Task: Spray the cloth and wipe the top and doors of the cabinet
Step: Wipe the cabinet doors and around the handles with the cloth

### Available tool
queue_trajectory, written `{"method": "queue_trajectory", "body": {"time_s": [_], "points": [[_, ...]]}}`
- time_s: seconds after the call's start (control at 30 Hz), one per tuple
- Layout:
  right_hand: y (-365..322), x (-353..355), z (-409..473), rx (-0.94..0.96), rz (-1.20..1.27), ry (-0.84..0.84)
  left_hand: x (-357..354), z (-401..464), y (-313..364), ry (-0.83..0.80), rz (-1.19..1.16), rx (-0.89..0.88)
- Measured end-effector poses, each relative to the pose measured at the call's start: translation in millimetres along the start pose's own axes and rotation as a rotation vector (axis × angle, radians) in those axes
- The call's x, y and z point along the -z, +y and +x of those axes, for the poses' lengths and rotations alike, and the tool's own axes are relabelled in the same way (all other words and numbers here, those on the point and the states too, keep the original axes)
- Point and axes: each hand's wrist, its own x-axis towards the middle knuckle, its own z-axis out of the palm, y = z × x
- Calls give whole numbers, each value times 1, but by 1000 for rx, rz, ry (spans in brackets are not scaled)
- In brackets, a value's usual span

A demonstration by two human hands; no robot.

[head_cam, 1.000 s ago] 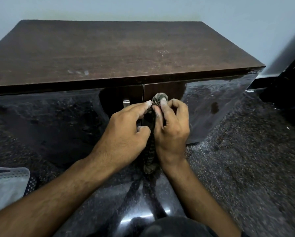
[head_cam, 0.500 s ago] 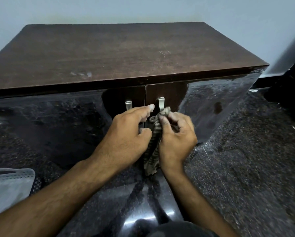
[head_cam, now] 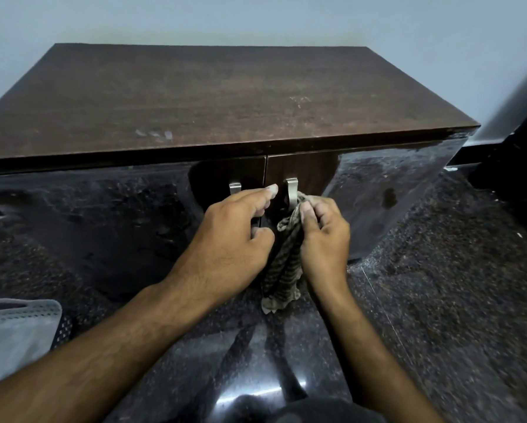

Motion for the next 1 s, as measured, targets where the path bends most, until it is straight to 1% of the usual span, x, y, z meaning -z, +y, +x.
{"method": "queue_trajectory", "body": {"time_s": [0.07, 0.13, 0.23, 0.3, 0.43, 0.5, 0.63, 0.7, 0.83, 0.93, 1.0], "points": [[-1, 2, 6, -24, -7, -14, 2, 0, 2, 6, -3, 7], [-6, 1, 12, 25, -45, 53, 2, 0, 2, 18, -9, 8], [-8, -6, 1, 226, -165, 229, 4, 0, 3, 27, -19, -3], [-4, -8, -9, 382, -175, 296, 6, 0, 2, 24, -19, -2], [-5, -18, 1, 688, -259, 310, 6, 0, -1, 25, -16, 12], [-5, -22, 4, 774, -325, 284, 5, 2, -1, 22, -17, 11], [4, -19, -5, 853, -510, 151, 4, 1, 0, 23, -24, 8], [4, -18, -4, 849, -529, 165, 4, 0, 1, 15, -22, 11], [2, -20, 3, 812, -550, 278, 5, -1, -2, 22, -9, -2], [9, -18, -7, 804, -628, 259, 7, -1, -2, 23, -16, 15], [5, -17, -4, 826, -598, 258, 7, -2, -1, 20, -14, 20]]}}
